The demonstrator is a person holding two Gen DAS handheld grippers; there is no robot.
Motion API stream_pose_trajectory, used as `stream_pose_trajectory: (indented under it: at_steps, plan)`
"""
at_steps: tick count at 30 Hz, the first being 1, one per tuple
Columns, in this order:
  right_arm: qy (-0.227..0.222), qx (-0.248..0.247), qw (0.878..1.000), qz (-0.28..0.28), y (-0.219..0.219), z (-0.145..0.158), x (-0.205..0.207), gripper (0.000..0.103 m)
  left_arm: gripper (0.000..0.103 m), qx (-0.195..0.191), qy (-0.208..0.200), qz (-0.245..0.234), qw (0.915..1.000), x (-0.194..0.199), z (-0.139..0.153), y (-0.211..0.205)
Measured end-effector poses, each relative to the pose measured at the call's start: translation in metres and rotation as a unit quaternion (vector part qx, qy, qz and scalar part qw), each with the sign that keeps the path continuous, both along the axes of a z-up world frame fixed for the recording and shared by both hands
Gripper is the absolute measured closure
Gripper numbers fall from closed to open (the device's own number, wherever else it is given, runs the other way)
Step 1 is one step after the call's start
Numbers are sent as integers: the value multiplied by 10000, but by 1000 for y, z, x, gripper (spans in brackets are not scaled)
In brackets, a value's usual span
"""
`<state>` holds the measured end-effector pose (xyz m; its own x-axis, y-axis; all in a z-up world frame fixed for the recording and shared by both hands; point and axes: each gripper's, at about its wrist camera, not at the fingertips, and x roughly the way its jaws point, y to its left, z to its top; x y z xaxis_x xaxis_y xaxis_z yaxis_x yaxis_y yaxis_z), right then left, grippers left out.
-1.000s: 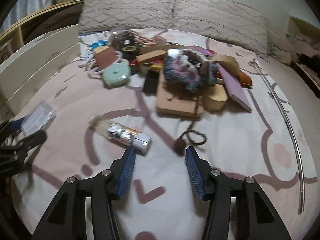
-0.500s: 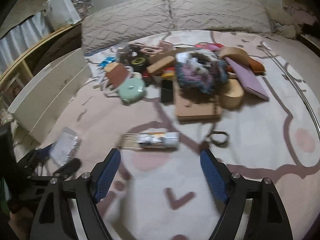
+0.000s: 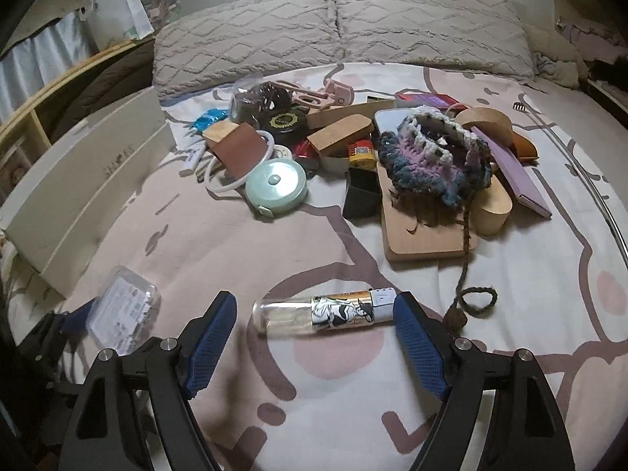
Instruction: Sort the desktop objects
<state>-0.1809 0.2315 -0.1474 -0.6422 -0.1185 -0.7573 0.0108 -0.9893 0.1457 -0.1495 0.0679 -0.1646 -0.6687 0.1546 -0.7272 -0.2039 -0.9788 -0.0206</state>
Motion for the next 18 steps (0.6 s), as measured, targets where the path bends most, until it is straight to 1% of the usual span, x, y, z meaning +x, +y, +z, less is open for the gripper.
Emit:
stream_pose_trajectory:
  at_steps: [3, 6, 8, 10, 13, 18]
  plan:
    - [-14, 141, 9999, 7, -3, -3, -1, 21, 7, 9, -5, 3, 10000, 0, 0, 0]
    - [-16, 167, 9998, -76, 1, -3, 0, 21, 7, 32, -14, 5, 10000, -1, 0, -1]
    - [-36, 45, 10000, -30, 6, -3, -1, 21, 7, 32, -14, 4, 10000, -2, 0, -1]
    - [-125, -195, 9996, 139, 12, -4, -3, 21, 7, 34, -13, 4, 10000, -2, 0, -1]
    - [-199, -248, 9989, 344, 14, -4, -5, 21, 7, 34, -14, 4, 10000, -2, 0, -1]
    - [-255, 120, 9968, 745, 7, -5, -8, 21, 7, 48, -17, 2, 10000, -2, 0, -1]
